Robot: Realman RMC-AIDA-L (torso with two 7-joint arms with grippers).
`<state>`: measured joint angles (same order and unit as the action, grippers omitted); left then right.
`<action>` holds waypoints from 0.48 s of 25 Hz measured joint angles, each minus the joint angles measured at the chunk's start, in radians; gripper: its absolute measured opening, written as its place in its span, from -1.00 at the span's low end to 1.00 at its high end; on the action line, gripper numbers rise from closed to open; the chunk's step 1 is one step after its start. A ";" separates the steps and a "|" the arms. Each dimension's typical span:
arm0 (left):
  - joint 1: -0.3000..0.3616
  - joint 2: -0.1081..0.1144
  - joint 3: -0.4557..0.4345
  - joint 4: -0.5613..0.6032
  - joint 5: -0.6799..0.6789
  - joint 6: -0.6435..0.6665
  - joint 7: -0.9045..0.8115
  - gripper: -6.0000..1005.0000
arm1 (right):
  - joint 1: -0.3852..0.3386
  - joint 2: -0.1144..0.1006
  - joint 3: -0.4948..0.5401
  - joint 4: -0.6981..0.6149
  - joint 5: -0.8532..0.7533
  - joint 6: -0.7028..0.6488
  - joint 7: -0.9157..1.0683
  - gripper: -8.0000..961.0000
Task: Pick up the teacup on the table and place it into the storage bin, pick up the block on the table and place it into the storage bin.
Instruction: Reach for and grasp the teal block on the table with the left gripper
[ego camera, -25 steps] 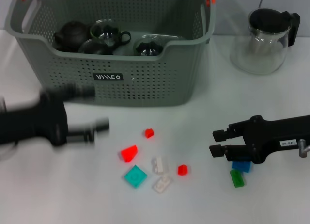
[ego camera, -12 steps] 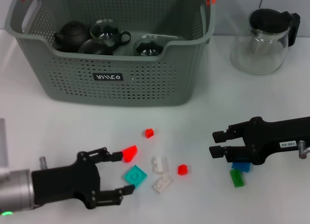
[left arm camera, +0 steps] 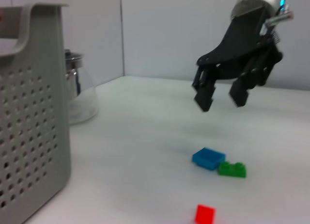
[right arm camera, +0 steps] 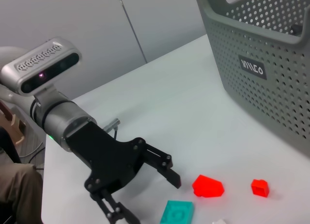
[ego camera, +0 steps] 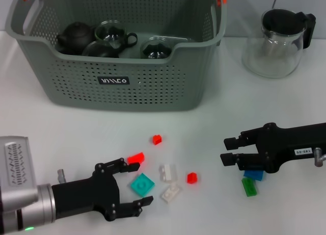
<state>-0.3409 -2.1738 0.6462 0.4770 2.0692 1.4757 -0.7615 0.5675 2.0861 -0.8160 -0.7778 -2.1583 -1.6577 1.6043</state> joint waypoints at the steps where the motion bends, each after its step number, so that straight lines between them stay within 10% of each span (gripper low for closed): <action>1: -0.002 0.000 0.000 -0.004 -0.002 -0.009 0.002 0.61 | 0.000 0.000 0.000 0.000 0.000 0.000 0.000 -0.03; 12: -0.014 -0.003 0.002 -0.063 -0.021 -0.086 0.084 0.61 | 0.000 -0.002 0.000 0.008 0.000 0.000 -0.003 -0.03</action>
<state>-0.3548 -2.1769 0.6485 0.4138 2.0485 1.3900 -0.6774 0.5677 2.0842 -0.8160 -0.7696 -2.1583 -1.6580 1.6010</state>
